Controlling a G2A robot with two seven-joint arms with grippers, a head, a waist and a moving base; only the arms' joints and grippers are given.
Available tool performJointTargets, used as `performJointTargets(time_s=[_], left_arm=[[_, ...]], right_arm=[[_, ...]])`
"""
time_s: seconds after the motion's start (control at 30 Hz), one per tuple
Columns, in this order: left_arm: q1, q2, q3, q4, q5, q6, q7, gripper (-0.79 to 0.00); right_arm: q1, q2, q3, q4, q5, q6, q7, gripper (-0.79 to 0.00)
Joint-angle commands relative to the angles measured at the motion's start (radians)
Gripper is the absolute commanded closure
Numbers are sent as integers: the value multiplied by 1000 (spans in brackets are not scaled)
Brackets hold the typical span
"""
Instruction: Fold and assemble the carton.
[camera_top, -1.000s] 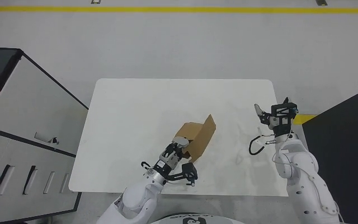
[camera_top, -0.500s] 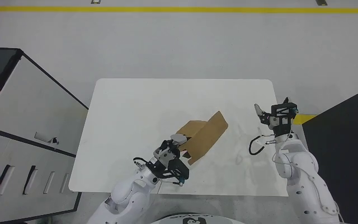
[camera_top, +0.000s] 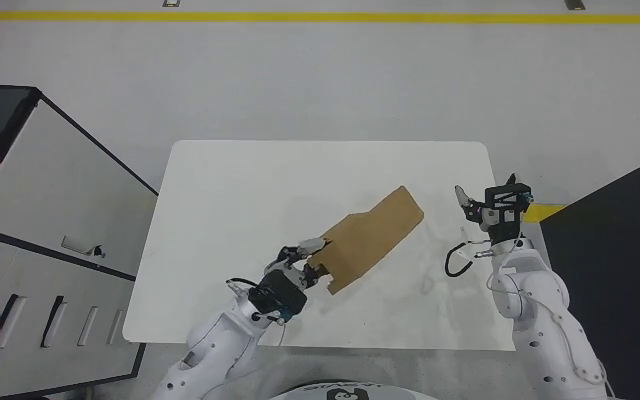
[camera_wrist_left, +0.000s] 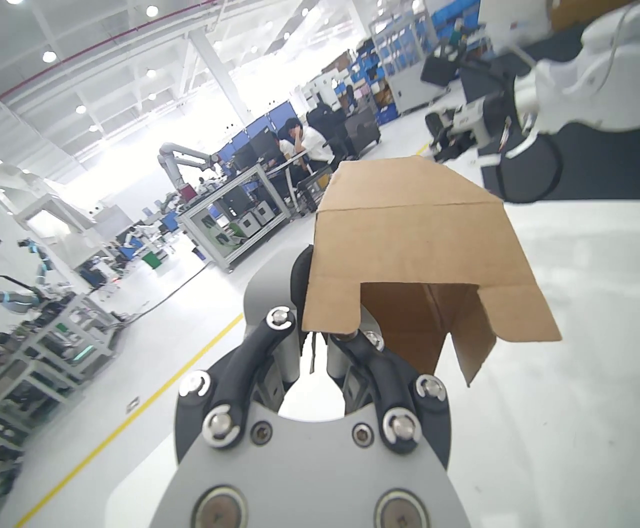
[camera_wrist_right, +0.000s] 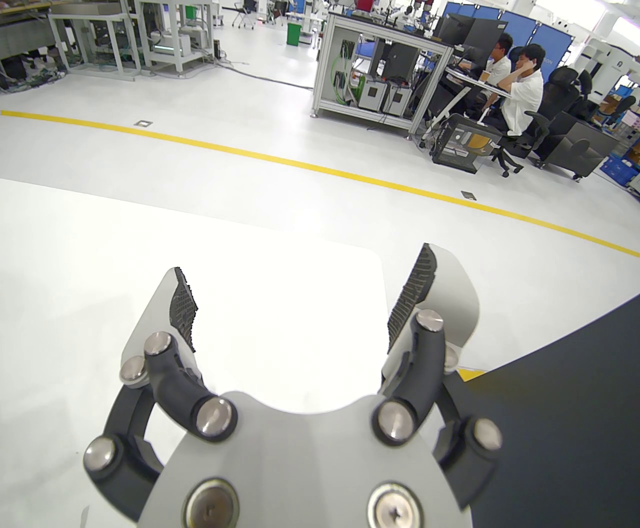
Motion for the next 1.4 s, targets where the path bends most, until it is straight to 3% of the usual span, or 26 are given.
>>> performJointTargets(time_s=[0.0, 0.23, 0.43, 0.6, 1.13, 1.37], left_arm=[[-1, 2, -10, -2, -27, -20, 9, 0], [-1, 2, -10, -2, -27, -20, 9, 0], [7, -6, 12, -43, -283, -68, 46, 0], [38, -6, 6, -84, -452, -102, -6, 0], [35, -6, 9, -88, -470, -103, -8, 0], [37, -3, -37, -156, -764, -216, -66, 0]], right_arm=[[0, 0, 0, 0, 0, 0, 0, -785], [0, 0, 0, 0, 0, 0, 0, -785], [0, 0, 0, 0, 0, 0, 0, -785], [0, 0, 0, 0, 0, 0, 0, -785], [0, 0, 0, 0, 0, 0, 0, -785], [0, 0, 0, 0, 0, 0, 0, -785]])
